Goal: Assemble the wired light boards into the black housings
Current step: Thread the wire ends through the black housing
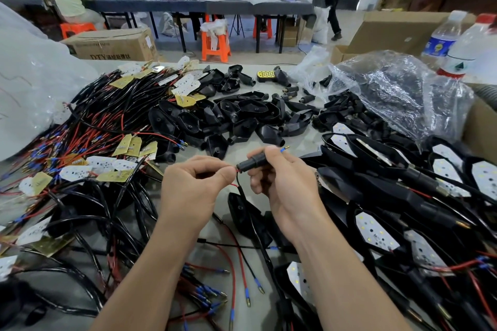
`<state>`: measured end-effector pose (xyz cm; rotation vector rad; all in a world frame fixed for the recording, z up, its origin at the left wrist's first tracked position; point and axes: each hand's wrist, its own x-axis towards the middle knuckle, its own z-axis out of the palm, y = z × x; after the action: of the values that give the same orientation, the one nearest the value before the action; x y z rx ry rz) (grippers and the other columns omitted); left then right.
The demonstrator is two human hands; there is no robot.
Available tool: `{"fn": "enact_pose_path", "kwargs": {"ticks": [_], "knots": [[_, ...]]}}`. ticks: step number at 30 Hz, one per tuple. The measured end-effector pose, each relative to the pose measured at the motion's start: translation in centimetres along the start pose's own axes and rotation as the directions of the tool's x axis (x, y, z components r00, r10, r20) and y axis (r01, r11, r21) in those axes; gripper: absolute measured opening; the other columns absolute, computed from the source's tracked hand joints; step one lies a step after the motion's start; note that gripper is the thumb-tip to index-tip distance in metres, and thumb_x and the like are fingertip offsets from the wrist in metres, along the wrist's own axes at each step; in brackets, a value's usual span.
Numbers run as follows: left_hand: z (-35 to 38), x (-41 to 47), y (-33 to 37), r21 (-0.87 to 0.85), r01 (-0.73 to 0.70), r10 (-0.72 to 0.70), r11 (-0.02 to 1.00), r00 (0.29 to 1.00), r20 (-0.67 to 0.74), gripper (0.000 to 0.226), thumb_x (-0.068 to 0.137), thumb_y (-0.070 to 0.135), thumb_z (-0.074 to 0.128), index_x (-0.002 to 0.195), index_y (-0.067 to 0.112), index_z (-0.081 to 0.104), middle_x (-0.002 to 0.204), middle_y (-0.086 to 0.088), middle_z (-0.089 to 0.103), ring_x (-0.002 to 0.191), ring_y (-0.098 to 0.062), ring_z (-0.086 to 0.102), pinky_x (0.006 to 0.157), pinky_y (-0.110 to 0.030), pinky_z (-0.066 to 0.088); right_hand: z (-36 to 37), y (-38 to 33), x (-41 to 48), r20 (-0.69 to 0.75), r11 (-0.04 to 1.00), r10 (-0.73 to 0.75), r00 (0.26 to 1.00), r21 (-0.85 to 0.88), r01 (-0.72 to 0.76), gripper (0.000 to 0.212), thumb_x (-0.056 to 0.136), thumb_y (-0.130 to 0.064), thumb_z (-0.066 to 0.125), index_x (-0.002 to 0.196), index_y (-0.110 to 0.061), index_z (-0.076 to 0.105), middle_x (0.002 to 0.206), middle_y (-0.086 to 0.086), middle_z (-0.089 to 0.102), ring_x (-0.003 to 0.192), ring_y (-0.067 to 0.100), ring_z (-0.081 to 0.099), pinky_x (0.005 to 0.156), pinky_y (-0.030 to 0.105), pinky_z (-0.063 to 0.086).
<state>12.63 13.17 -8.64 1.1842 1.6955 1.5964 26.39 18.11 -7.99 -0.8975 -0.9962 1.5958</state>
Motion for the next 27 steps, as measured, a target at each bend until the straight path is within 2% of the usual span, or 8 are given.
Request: {"fn": "enact_pose_path", "kwargs": {"ticks": [2,6,12,16,19,21,24,27], "knots": [[0.0,0.0,0.0,-0.035,0.01,-0.011,0.999,1.0,-0.012,0.02,0.079,0.015,0.085,0.071,0.033,0.081,0.082,0.007,0.077,0.079,-0.009,0.071,0.075,-0.025,0.052,0.0,0.0,0.0,-0.021,1.0,-0.008,1.0,-0.014,0.008,0.037,0.109,-0.017,0.043,0.086,-0.005,0.07,0.062,0.009,0.061,0.05,0.015,0.05,0.048,0.025,0.04],[-0.6,0.1,-0.1,-0.045,0.005,-0.006,0.999,1.0,-0.015,0.016,0.076,0.018,0.088,0.074,0.032,0.082,0.076,-0.004,0.076,0.076,-0.03,0.069,0.075,-0.037,0.056,-0.1,0.1,0.0,-0.057,1.0,-0.009,0.998,0.001,0.009,0.04,0.109,-0.018,0.043,0.084,-0.007,0.072,0.065,0.012,0.062,0.051,0.015,0.049,0.047,0.025,0.04],[0.0,-0.3,0.0,0.044,-0.001,0.002,0.999,1.0,-0.023,0.022,0.074,0.013,0.09,0.067,0.032,0.079,0.072,0.001,0.075,0.077,-0.028,0.071,0.079,-0.049,0.06,0.3,0.0,-0.2,-0.016,1.0,-0.001,1.0,-0.004,0.001,0.025,0.104,-0.016,0.054,0.088,-0.007,0.07,0.064,0.005,0.065,0.054,0.015,0.057,0.051,0.025,0.047],[0.4,-0.6,0.1,0.028,-0.017,0.018,0.999,0.999,-0.038,0.023,0.071,0.015,0.092,0.07,0.035,0.08,0.07,0.001,0.075,0.069,-0.02,0.07,0.067,-0.03,0.055,0.1,-0.3,-0.2,0.011,0.999,0.024,1.0,0.04,-0.024,0.023,0.105,-0.015,0.053,0.087,-0.008,0.067,0.067,0.008,0.07,0.056,0.016,0.063,0.055,0.025,0.053],[-0.3,-0.3,0.5,-0.127,0.029,-0.031,0.991,0.999,-0.01,0.017,0.073,0.018,0.089,0.079,0.033,0.083,0.075,-0.002,0.077,0.069,-0.01,0.069,0.067,-0.02,0.057,0.1,-0.3,-0.1,-0.008,0.999,0.005,1.0,0.051,-0.004,0.024,0.106,-0.013,0.051,0.087,-0.008,0.065,0.071,0.012,0.071,0.057,0.019,0.063,0.054,0.025,0.053],[-0.6,0.0,0.7,-0.207,0.062,-0.059,0.976,0.998,0.023,0.018,0.078,0.012,0.085,0.075,0.029,0.083,0.076,0.0,0.078,0.072,-0.004,0.071,0.068,-0.011,0.053,0.1,-0.3,0.1,-0.027,0.998,-0.003,1.0,0.065,0.005,0.024,0.106,-0.013,0.05,0.089,-0.008,0.065,0.073,0.015,0.072,0.057,0.019,0.064,0.053,0.025,0.052],[-0.6,0.0,0.9,-0.221,0.107,-0.102,0.969,0.994,0.034,0.024,0.08,0.006,0.082,0.066,0.026,0.081,0.069,0.002,0.076,0.068,-0.003,0.07,0.065,-0.009,0.051,0.1,-0.3,-0.1,-0.028,0.998,0.007,1.0,0.067,-0.005,0.023,0.106,-0.015,0.051,0.089,-0.008,0.065,0.075,0.016,0.073,0.059,0.019,0.066,0.056,0.025,0.053],[-0.1,-0.3,0.8,-0.156,0.094,-0.094,0.983,0.996,0.01,0.021,0.078,0.007,0.085,0.067,0.024,0.081,0.069,-0.003,0.076,0.068,-0.008,0.072,0.066,-0.013,0.055,0.3,0.0,-0.4,-0.026,0.998,0.014,1.0,0.062,-0.012,0.028,0.104,-0.017,0.056,0.079,-0.012,0.066,0.07,0.011,0.07,0.056,0.016,0.061,0.058,0.025,0.054]]}}
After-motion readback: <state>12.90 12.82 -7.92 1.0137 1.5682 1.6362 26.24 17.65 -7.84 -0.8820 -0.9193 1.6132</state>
